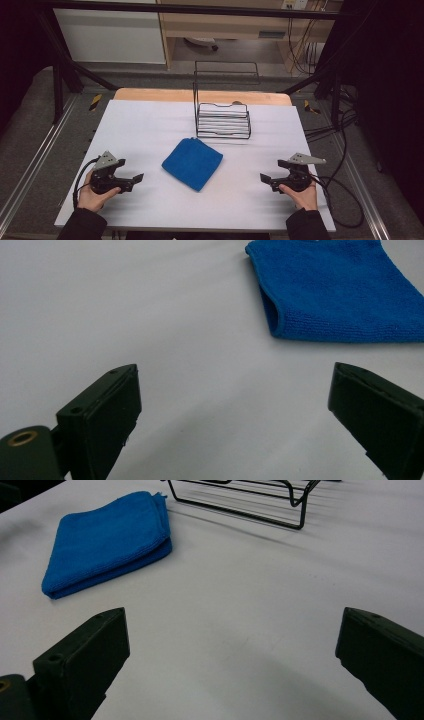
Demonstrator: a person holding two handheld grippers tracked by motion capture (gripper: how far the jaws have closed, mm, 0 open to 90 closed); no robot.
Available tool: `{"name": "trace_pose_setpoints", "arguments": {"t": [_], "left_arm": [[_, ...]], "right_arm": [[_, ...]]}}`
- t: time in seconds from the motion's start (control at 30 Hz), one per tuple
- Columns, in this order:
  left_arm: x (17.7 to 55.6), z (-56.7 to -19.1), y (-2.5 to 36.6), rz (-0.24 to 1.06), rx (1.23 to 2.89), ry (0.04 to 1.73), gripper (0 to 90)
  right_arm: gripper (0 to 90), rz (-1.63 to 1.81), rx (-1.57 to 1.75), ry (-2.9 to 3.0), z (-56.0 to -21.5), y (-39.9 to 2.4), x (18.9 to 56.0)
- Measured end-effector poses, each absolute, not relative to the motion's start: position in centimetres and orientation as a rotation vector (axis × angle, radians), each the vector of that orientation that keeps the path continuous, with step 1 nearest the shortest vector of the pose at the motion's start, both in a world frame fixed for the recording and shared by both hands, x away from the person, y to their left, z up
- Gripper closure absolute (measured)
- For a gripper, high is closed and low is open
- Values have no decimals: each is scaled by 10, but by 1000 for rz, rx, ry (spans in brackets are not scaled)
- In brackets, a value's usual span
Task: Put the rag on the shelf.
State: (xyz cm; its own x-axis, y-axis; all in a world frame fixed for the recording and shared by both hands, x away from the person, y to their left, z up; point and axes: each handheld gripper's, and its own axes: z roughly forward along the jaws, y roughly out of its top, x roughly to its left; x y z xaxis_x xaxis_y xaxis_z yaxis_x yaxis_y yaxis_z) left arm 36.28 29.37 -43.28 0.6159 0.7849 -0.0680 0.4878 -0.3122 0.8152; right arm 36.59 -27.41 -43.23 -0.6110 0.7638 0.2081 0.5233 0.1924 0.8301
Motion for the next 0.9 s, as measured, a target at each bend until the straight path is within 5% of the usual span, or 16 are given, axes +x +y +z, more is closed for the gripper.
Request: {"name": "trace_pose_setpoints", "arguments": {"t": [0.9], "left_arm": [[363, -427, 260, 414, 2004, 1021, 93]], "right_arm": [[16, 1347, 1226, 2235, -433, -266, 367]]}}
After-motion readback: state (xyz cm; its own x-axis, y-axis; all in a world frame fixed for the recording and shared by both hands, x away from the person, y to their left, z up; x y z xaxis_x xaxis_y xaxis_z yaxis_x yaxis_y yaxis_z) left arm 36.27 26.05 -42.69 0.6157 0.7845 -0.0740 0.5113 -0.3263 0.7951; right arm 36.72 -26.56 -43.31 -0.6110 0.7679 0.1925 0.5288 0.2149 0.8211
